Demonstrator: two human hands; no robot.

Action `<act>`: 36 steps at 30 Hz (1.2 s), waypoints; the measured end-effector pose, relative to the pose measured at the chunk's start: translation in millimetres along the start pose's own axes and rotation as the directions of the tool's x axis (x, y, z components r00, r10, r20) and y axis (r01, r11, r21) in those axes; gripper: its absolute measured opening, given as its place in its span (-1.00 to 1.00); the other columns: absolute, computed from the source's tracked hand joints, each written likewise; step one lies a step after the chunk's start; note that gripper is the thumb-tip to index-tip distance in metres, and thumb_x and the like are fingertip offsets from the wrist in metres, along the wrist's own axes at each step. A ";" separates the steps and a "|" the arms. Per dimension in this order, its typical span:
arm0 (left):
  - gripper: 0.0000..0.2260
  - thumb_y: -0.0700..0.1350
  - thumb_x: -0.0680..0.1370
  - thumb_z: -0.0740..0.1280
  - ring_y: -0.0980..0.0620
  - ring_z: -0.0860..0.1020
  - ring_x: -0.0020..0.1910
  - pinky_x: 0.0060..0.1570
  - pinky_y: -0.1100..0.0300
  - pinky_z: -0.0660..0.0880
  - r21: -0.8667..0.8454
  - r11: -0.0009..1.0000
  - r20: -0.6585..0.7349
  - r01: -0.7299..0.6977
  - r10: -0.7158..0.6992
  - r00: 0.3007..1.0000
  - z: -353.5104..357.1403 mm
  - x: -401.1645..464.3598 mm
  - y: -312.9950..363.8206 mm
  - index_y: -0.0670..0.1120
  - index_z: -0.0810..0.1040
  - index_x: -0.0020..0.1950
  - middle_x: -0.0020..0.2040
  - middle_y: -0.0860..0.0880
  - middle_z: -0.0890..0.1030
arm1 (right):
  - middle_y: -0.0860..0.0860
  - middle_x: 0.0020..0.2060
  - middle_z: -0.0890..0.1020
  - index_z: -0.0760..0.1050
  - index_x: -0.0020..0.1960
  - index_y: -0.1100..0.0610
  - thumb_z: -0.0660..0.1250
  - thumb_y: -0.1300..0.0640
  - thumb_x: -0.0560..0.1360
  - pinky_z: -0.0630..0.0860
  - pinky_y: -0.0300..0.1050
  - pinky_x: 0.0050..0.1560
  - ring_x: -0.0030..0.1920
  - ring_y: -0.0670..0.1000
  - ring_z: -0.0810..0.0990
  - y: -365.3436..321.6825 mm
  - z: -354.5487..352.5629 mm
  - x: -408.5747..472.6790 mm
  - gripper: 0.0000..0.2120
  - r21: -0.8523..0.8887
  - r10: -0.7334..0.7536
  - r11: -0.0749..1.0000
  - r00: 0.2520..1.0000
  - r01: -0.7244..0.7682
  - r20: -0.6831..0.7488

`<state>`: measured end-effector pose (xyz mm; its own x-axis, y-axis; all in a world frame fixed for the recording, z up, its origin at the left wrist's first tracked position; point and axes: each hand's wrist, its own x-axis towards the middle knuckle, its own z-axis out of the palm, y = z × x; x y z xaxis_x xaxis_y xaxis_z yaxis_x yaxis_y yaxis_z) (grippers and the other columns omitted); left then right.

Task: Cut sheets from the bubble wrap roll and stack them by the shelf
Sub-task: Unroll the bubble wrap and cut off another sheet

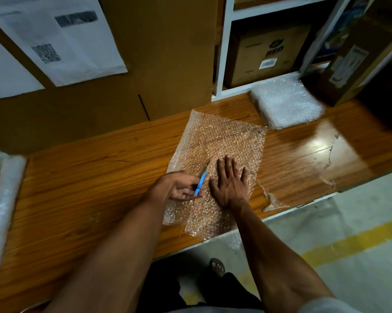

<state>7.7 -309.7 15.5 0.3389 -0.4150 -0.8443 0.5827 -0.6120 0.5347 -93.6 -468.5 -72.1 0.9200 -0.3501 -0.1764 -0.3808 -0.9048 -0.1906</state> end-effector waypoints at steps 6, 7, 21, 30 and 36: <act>-0.77 0.02 0.60 0.43 0.05 0.68 -0.12 -0.40 0.31 0.53 0.042 0.999 0.021 0.006 -0.007 1.000 0.2 6.7 12.7 -0.14 0.63 0.06 0.01 -0.14 0.70 | 0.07 0.69 -0.25 -0.23 0.71 0.03 -0.26 -0.38 0.66 -0.29 0.35 0.60 0.67 0.12 -0.32 2.3 8.1 -1.3 -0.24 -0.023 -0.012 1.000 0.999 0.011 -0.048; -0.77 0.02 0.60 0.43 0.05 0.68 -0.12 -0.43 0.32 0.52 0.047 0.999 0.017 0.008 -0.008 1.000 0.7 8.4 14.8 -0.15 0.63 0.06 0.00 -0.15 0.70 | 0.07 0.69 -0.24 -0.23 0.71 0.04 -0.26 -0.39 0.66 -0.29 0.35 0.60 0.67 0.12 -0.32 2.2 8.3 -1.9 -0.23 -0.020 -0.015 1.000 0.998 0.014 -0.058; -0.72 -0.13 0.56 0.49 0.18 0.55 -0.47 -0.55 0.42 0.40 0.004 0.999 -0.059 -0.045 0.045 0.997 -2.1 28.4 15.5 -0.31 0.65 0.15 -0.14 -0.16 0.69 | 0.07 0.69 -0.22 -0.21 0.71 0.08 -0.28 -0.41 0.64 -0.23 0.36 0.60 0.68 0.12 -0.26 2.3 8.3 0.4 -0.19 -0.016 -0.004 1.000 0.997 0.002 -0.075; -0.67 0.01 0.60 0.42 0.12 0.60 -0.31 -0.44 0.34 0.43 0.031 1.000 0.037 0.002 -0.003 0.999 -5.9 25.8 37.1 -0.23 0.62 0.20 0.01 -0.17 0.68 | 0.06 0.69 -0.21 -0.21 0.71 0.07 -0.29 -0.44 0.63 -0.23 0.37 0.60 0.68 0.11 -0.26 1.4 5.4 0.3 -0.17 0.002 0.001 1.000 0.998 -0.001 -0.058; -0.83 -0.08 0.64 0.39 0.11 0.62 -0.33 -0.49 0.35 0.43 0.035 0.999 0.005 -0.038 0.038 0.999 -1.4 38.7 44.1 -0.18 0.62 0.10 -0.09 -0.17 0.69 | 0.06 0.69 -0.23 -0.25 0.70 0.06 -0.30 -0.45 0.62 -0.24 0.37 0.59 0.68 0.11 -0.28 0.0 2.2 0.0 -0.16 0.006 0.007 1.000 0.999 -0.007 -0.045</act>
<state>47.6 -351.8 6.3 0.3572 -0.4416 -0.8230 0.5430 -0.6188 0.5677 -93.8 -468.0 -74.3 0.9205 -0.3671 -0.1339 -0.3877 -0.9008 -0.1954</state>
